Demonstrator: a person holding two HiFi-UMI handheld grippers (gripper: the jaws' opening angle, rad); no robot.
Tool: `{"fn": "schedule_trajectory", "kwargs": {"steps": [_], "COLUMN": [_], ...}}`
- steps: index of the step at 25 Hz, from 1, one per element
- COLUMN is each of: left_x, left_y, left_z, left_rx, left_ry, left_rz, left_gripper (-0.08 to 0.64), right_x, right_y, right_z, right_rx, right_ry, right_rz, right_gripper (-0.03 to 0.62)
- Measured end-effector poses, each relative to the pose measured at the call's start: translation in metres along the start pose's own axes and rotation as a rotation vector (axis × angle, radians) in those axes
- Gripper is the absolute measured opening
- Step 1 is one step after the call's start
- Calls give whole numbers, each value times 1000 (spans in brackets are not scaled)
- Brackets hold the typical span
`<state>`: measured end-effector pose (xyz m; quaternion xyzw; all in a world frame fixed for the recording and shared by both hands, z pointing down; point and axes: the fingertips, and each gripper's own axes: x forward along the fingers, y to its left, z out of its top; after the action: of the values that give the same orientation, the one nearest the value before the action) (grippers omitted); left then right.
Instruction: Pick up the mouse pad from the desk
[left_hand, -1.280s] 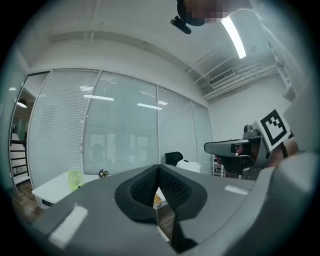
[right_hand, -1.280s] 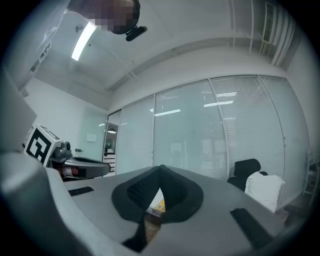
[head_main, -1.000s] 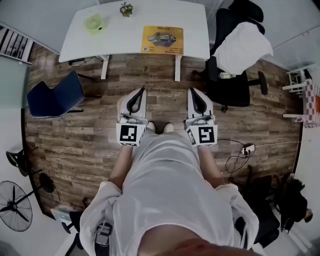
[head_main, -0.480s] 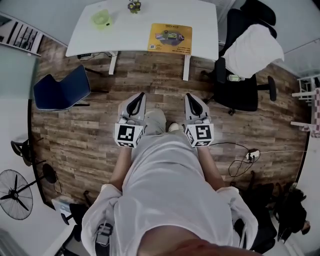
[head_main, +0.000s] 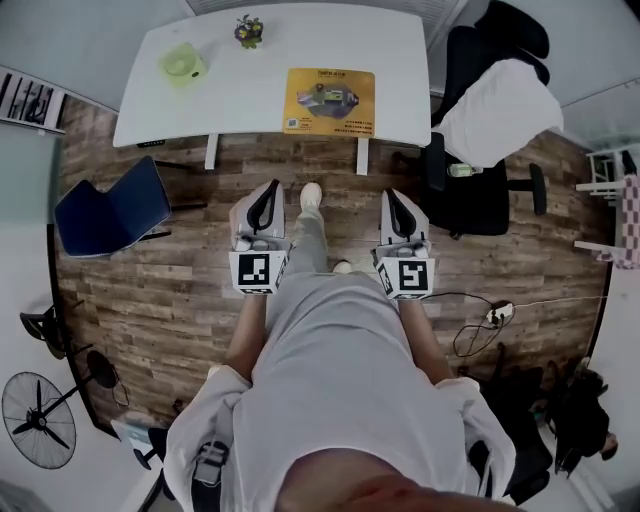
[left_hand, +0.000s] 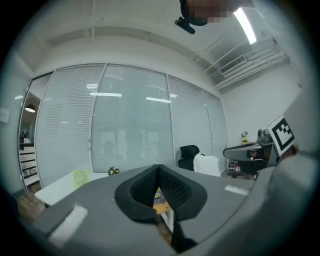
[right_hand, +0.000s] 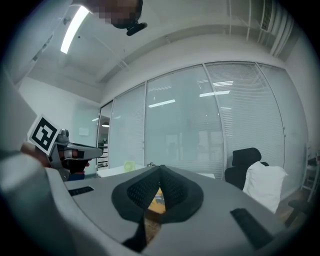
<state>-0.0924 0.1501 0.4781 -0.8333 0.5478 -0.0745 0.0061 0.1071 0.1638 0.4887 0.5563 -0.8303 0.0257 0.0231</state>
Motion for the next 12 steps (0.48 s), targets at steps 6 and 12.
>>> {"fn": "schedule_trajectory", "kwargs": {"steps": [6, 12], "left_x": [87, 165], "left_y": [50, 97], "left_z": [21, 31], "left_rx": [-3, -20], "left_ry": [-50, -51], "left_rz": [-22, -68], "left_gripper": [-9, -9], "right_x": [89, 169], "right_y": [-34, -59], "right_z": [28, 43], "right_rx": [-65, -65], "right_ry": [2, 7], "right_rz": [-41, -88], "right_gripper": [3, 3]}}
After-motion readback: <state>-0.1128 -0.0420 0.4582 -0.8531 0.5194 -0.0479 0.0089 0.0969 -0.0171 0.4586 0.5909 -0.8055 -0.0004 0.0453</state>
